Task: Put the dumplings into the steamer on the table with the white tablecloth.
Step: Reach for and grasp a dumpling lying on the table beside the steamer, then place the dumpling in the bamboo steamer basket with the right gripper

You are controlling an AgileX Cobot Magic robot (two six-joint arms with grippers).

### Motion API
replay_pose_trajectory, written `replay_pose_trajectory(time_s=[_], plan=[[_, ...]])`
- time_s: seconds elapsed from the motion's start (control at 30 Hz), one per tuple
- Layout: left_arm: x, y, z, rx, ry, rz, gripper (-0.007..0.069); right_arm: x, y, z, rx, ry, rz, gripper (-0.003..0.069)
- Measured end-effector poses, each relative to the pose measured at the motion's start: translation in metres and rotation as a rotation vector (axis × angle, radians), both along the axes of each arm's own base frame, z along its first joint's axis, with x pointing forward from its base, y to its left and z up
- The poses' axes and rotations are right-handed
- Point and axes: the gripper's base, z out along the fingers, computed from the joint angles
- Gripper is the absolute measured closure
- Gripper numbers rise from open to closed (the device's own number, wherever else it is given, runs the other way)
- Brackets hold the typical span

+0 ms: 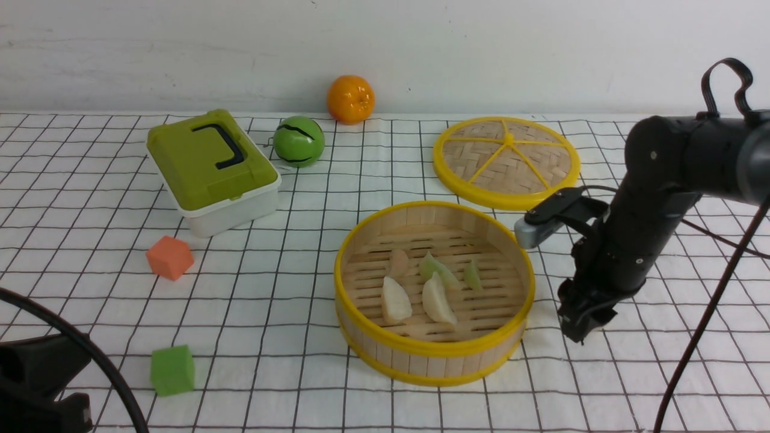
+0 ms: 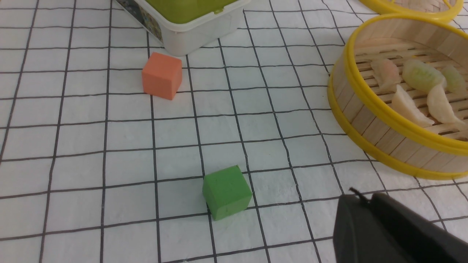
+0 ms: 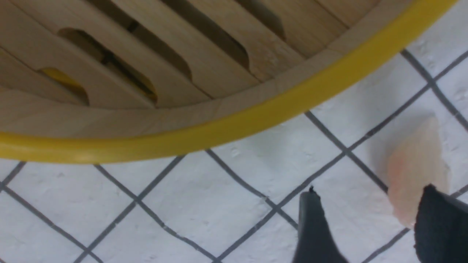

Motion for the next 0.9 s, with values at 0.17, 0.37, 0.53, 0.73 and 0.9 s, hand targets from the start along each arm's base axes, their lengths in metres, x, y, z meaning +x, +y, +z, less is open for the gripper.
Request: replay_pose_trajectory(time_s=[0.17,0.37,0.53,0.73,0.9], plan=[[0.000,0.000,0.000,0.001,0.000,0.000,0.0584,0.004,0.001,0.007,0.002,-0.005,-0.012,0.0342],[0.000,0.000,0.000,0.001,0.000,0.000,0.0580,0.009,0.000,0.007,-0.011,-0.037,-0.023,0.0370],[0.000,0.000,0.000,0.003,-0.001,0.000,0.0577,0.015,0.000,-0.013,-0.030,-0.024,-0.020,0.0371],[0.000,0.000,0.000,0.002,-0.002,0.000,0.0577,0.015,-0.001,-0.021,-0.046,0.012,-0.035,0.0421],[0.000,0.000,0.000,0.002,-0.002,0.000,0.0577,0.013,-0.004,-0.019,-0.072,0.033,-0.095,0.0445]])
